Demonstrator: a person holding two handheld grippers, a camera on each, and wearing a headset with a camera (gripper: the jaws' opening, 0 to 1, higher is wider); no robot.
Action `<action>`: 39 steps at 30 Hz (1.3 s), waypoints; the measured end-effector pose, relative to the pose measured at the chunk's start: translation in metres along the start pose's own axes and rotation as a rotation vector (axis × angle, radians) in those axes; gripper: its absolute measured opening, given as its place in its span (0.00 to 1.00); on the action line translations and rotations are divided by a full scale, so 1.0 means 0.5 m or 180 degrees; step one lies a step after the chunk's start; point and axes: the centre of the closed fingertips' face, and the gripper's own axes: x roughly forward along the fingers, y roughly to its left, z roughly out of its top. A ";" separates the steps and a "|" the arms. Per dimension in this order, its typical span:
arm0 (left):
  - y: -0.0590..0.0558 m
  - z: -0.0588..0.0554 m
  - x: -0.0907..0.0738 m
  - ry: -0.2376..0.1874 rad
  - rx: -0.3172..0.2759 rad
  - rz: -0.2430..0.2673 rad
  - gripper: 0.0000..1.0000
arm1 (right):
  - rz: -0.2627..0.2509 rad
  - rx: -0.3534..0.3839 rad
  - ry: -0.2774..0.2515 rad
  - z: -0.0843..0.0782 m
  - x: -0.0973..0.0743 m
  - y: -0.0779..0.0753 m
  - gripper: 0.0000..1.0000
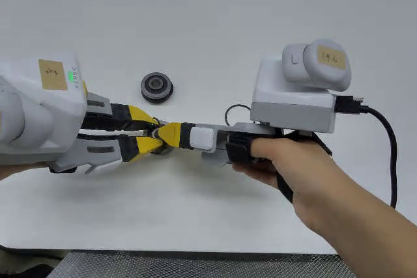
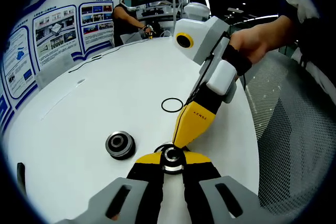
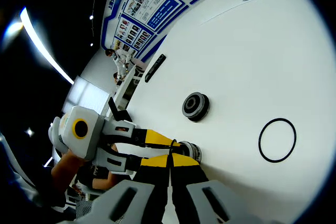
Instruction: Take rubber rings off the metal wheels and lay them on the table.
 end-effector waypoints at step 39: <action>0.024 0.037 -0.043 -0.0118 0.0036 0.0247 0.22 | -0.0066 0.0522 -0.0545 0.056 -0.092 -0.041 0.02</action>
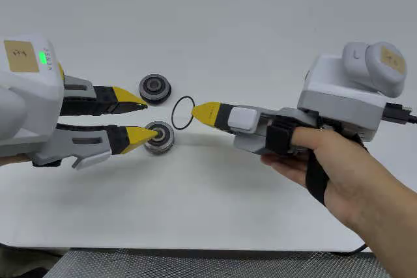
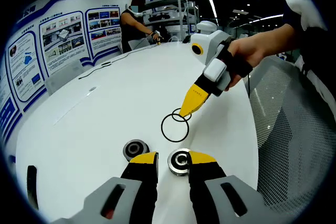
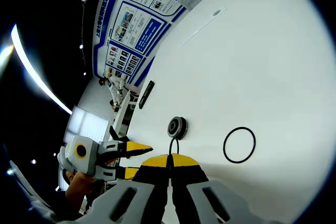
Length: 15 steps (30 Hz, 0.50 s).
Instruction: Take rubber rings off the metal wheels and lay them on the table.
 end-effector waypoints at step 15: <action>0.011 0.011 -0.001 -0.0052 -0.0031 0.0055 0.22 | -0.0460 0.0169 -0.0246 0.036 -0.049 -0.088 0.02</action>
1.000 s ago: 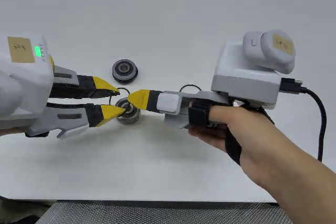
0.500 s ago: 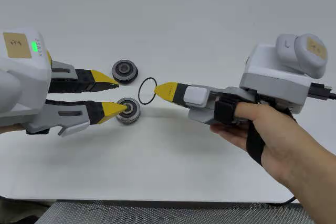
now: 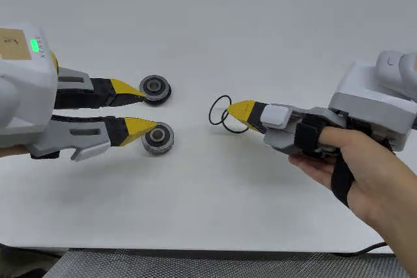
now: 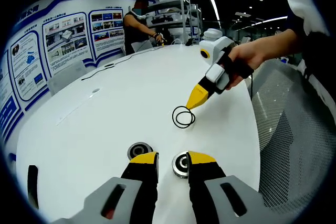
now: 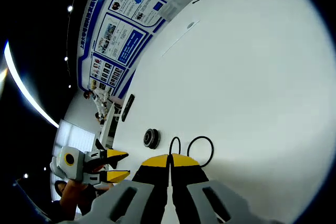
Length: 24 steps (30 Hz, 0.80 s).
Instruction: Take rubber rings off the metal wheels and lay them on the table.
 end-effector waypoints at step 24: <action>-0.001 -0.027 -0.006 0.0113 -0.0011 0.0007 0.22 | -0.0485 -0.0125 0.0110 -0.009 -0.024 -0.070 0.09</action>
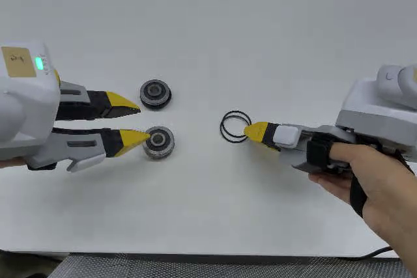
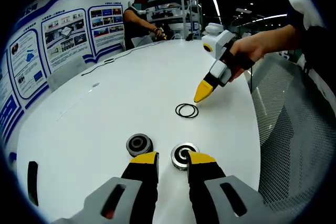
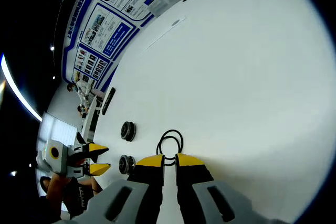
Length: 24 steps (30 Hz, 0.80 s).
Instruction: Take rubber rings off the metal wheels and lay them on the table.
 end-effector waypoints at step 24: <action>0.079 0.014 0.032 0.0039 0.0156 0.0003 0.21 | 0.0184 -0.0080 -0.0287 0.031 -0.013 0.044 0.11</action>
